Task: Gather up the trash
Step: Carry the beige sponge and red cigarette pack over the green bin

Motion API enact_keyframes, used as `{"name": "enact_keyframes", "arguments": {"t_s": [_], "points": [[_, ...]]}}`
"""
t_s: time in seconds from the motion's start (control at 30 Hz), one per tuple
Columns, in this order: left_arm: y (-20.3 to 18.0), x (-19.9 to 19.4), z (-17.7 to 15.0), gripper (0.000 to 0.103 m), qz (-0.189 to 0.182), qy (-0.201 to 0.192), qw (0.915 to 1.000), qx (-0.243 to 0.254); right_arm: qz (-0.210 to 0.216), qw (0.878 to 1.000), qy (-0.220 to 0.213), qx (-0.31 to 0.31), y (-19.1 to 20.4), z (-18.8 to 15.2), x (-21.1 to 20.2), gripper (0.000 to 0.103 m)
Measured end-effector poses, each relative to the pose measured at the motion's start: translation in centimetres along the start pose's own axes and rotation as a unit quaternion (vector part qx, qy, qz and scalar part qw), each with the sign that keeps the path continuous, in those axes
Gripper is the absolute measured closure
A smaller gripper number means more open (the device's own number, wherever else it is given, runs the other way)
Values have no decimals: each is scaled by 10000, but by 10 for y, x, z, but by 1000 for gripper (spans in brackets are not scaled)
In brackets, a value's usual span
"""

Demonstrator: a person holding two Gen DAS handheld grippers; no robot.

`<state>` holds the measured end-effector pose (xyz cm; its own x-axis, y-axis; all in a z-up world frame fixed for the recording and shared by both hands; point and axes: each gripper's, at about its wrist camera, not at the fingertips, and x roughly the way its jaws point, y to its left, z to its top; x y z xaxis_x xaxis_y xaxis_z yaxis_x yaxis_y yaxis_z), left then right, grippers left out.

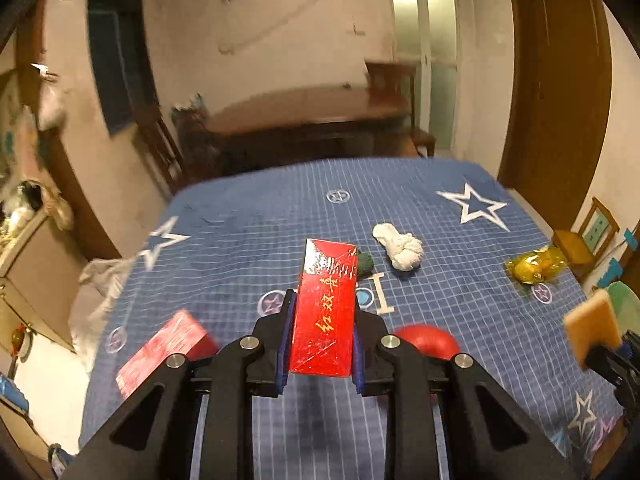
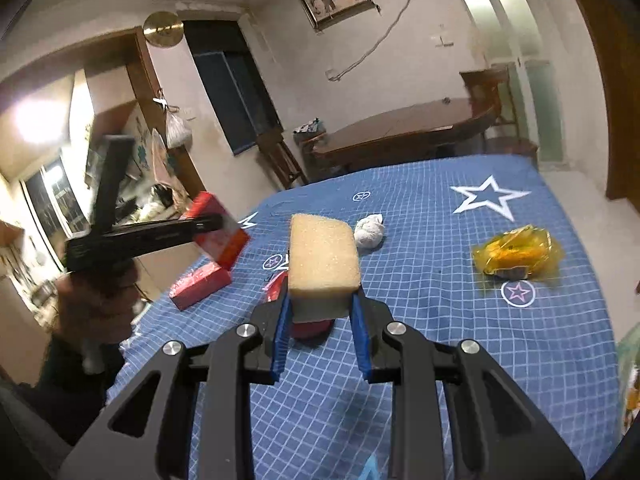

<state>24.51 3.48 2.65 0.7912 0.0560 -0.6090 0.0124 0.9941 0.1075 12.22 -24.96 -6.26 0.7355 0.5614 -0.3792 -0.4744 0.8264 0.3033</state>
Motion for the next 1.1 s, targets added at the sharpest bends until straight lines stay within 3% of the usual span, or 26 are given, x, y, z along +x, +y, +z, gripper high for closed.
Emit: {"name": "enact_keyframes", "arguments": {"t_s": [0.27, 0.4, 0.67, 1.1], "points": [[-32, -80, -60, 78, 244, -693, 9973, -90, -985, 9927, -126, -687, 47, -30, -18, 78], [-57, -101, -73, 78, 303, -971, 9948, -13, -1161, 9909, -152, -671, 46, -43, -29, 78], [-116, -127, -68, 78, 75, -1431, 9891, 339, -1634, 9837, -606, -438, 23, -41, -82, 78], [-236, -143, -44, 78, -729, -1721, 9767, 1052, -2896, 9510, -1067, -181, -39, -25, -177, 78]]}}
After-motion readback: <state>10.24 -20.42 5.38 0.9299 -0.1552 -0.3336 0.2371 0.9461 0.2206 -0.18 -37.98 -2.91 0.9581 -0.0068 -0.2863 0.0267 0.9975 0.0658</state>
